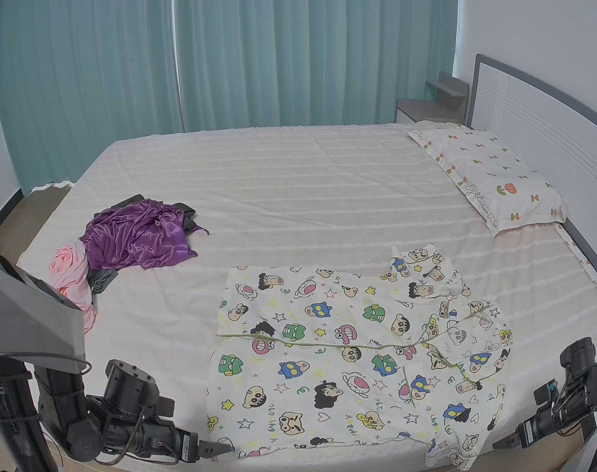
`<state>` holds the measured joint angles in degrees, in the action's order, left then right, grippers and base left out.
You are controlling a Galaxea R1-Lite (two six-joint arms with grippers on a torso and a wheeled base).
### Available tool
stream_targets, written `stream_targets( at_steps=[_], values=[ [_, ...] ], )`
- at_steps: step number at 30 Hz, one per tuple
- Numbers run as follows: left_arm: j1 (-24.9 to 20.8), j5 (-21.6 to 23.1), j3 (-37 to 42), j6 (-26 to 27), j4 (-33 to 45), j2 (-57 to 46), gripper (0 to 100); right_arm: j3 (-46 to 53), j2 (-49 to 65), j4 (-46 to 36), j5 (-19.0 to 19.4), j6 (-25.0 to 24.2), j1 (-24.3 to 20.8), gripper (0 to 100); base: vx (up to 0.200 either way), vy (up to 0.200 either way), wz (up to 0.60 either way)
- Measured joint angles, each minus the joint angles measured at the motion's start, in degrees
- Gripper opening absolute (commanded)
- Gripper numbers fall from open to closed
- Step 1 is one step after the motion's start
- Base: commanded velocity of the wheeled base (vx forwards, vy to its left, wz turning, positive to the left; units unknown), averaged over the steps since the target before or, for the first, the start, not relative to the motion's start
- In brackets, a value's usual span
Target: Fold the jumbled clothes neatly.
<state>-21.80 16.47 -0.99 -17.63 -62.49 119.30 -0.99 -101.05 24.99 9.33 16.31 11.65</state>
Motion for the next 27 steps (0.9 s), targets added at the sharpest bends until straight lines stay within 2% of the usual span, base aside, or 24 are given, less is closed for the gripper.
stream_targets(
  at_steps=[2,6,8,12,14,18,25,27],
  values=[
    [1.05,1.23,0.00,-2.07,-0.07,-2.54,100,-0.44,1.77,-0.09,1.18,-1.16,0.05,100,0.000,0.000,0.00],
    [2.51,3.36,0.02,-11.54,-0.16,-10.73,100,-4.00,5.95,-0.12,4.16,-5.97,-0.22,100,0.000,0.000,0.00],
    [2.45,4.02,0.02,-17.65,-0.16,-15.23,100,-6.40,7.78,-0.12,5.45,-8.84,-0.68,100,0.000,-0.200,0.00],
    [1.27,4.68,0.02,-23.56,-0.11,-21.55,100,-9.73,10.03,0.00,8.73,-12.95,-1.66,100,0.000,-0.200,0.00],
    [0.44,4.90,0.00,-24.31,-0.07,-24.02,100,-10.95,11.14,0.00,10.87,-14.20,-2.15,100,0.000,-0.200,0.00],
    [-0.39,5.14,-0.06,-24.54,-0.16,-25.31,100,-12.31,12.19,0.21,12.76,-15.25,-2.56,100,0.000,-0.200,0.00],
    [-1.05,5.21,-0.13,-24.31,-0.35,-24.41,100,-13.20,12.39,0.29,13.19,-15.42,-2.76,100,0.000,-0.200,0.00],
    [-1.05,4.90,-0.13,-24.16,-0.49,-23.91,100,-13.36,12.39,0.32,13.20,-15.47,-2.82,100,0.000,0.000,0.00]
  ],
)
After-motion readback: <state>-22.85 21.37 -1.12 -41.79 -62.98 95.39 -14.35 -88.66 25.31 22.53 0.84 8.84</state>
